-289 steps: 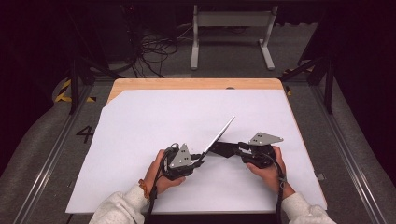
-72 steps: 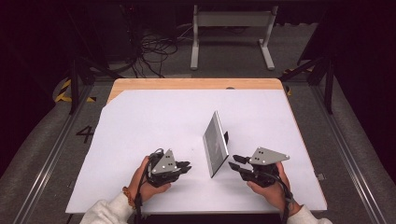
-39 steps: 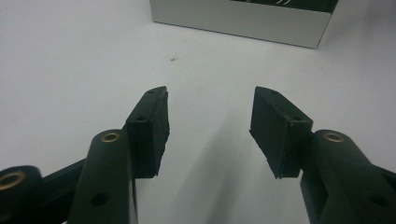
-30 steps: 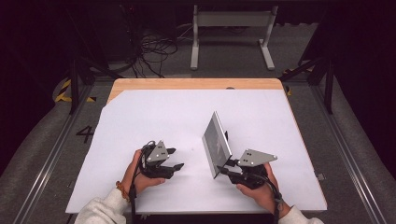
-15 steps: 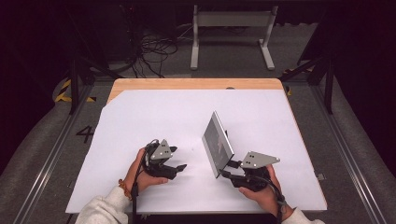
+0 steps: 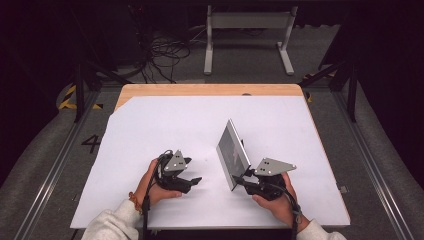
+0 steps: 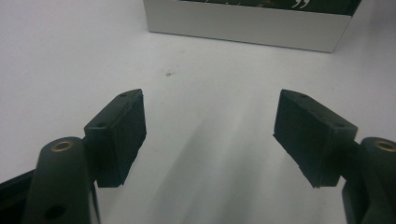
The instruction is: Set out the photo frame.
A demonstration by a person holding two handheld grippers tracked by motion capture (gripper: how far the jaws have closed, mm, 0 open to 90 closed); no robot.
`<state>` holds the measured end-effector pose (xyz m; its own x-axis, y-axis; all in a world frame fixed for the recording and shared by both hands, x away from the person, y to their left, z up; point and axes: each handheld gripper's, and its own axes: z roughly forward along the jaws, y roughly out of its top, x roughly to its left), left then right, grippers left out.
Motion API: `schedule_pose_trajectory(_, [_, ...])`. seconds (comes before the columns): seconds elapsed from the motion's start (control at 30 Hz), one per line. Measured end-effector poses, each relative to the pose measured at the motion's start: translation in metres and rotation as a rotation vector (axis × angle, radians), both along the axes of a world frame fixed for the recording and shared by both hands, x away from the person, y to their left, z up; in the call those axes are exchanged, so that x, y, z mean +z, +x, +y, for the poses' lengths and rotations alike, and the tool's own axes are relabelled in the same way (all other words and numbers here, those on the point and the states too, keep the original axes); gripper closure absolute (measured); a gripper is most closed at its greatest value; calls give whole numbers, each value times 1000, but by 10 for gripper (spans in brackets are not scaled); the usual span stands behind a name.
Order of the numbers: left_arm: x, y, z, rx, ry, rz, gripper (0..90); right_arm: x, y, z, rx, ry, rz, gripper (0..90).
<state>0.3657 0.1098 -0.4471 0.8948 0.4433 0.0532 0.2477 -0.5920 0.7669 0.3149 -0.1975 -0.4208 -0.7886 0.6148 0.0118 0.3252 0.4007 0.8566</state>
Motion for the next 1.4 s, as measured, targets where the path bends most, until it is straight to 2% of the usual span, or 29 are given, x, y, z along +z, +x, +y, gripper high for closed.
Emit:
schedule_pose_trajectory(0.27, [2,10,-10,-4,0,0,233,1,3,-10,21,-13,0,688])
schedule_pose_trajectory(0.47, [0,16,-20,-29,27,16,232,1,5,-17,35,-11,7,704])
schedule_pose_trajectory(0.57, [2,20,-24,-28,11,29,223,2,5,-19,33,-10,11,711])
schedule_pose_trajectory(0.7, [2,25,-28,-29,13,31,204,2,5,-23,31,-16,10,717])
schedule_pose_trajectory(0.87, [0,30,-35,-33,28,12,201,2,4,-27,24,-24,6,727])
schedule_pose_trajectory(0.97, [-1,35,-39,-37,29,18,193,2,3,-26,20,-27,4,731])
schedule_pose_trajectory(1.07, [0,38,-41,-38,11,19,190,2,3,-23,10,-37,1,725])
schedule_pose_trajectory(1.27, [0,42,-44,-48,10,24,187,-2,5,-20,-4,-21,6,720])
schedule_pose_trajectory(1.4, [0,44,-45,-53,10,33,187,-2,8,-22,9,0,26,730])
